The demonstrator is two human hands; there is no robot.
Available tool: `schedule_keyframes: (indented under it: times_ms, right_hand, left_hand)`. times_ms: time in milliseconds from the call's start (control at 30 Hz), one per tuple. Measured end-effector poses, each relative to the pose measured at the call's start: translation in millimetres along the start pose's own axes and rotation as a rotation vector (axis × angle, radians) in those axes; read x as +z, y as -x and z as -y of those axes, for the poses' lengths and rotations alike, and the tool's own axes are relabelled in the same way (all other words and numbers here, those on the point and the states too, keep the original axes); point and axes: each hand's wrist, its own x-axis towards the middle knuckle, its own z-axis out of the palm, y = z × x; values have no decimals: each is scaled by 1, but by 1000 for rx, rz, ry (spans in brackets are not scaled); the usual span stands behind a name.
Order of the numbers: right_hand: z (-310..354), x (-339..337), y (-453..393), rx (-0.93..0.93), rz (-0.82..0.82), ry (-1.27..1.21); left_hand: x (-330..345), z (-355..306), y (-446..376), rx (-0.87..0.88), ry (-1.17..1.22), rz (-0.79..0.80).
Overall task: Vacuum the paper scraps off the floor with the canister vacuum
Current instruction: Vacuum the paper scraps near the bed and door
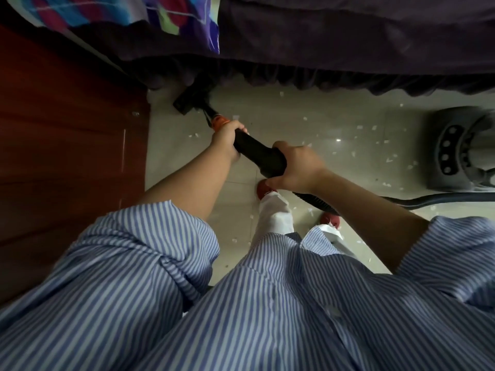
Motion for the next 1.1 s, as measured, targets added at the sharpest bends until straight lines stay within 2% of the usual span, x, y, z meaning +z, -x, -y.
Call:
schedule_keyframes:
  times_ms: [367, 633, 867, 1100]
  right_hand:
    - [-24, 31, 64, -70, 44, 43]
    - [-49, 37, 111, -125, 97, 58]
    - [-86, 21, 135, -195, 26, 207]
    - [-131, 2, 164, -162, -16, 204]
  left_hand:
    - [-18, 69, 29, 17, 57, -60]
    - [-20, 127, 58, 47, 115, -47]
    - [17, 157, 82, 112, 132, 37]
    - [67, 182, 96, 116, 57, 58]
